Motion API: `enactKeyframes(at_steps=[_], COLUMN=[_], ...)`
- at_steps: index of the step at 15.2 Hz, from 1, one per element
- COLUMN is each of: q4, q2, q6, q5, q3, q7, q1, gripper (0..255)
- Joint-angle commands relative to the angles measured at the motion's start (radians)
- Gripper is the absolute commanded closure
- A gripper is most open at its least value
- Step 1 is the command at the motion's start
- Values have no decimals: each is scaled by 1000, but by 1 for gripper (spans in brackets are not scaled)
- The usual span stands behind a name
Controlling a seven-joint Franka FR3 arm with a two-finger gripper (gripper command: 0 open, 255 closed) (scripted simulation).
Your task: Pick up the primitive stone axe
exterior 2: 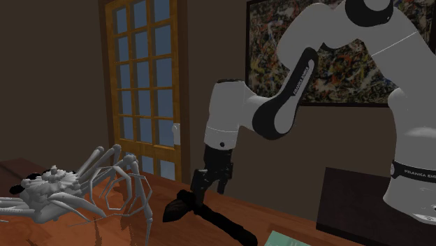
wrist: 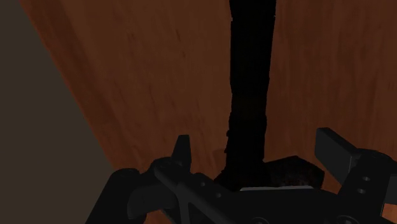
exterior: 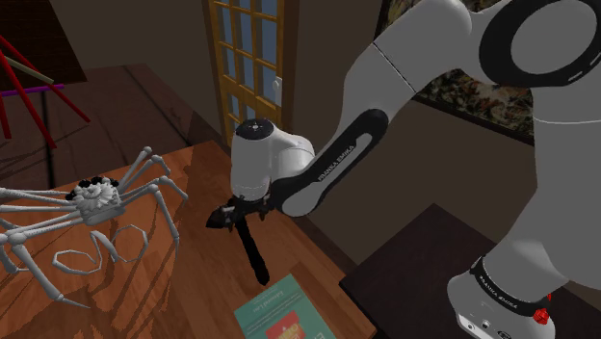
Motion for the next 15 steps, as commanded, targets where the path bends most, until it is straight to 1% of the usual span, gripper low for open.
enactKeyframes(at_steps=[1, 7, 9, 10, 15], q4=[30, 50, 52, 52, 52], q2=[38, 104, 111, 111, 110], q6=[6, 54, 58, 59, 58], q5=[-14, -53, -57, -57, -57], q3=[-14, -54, -57, -58, -57], q7=[15, 48, 51, 51, 52], q1=[18, 48, 51, 51, 51], gripper=[0, 0, 0, 255, 255])
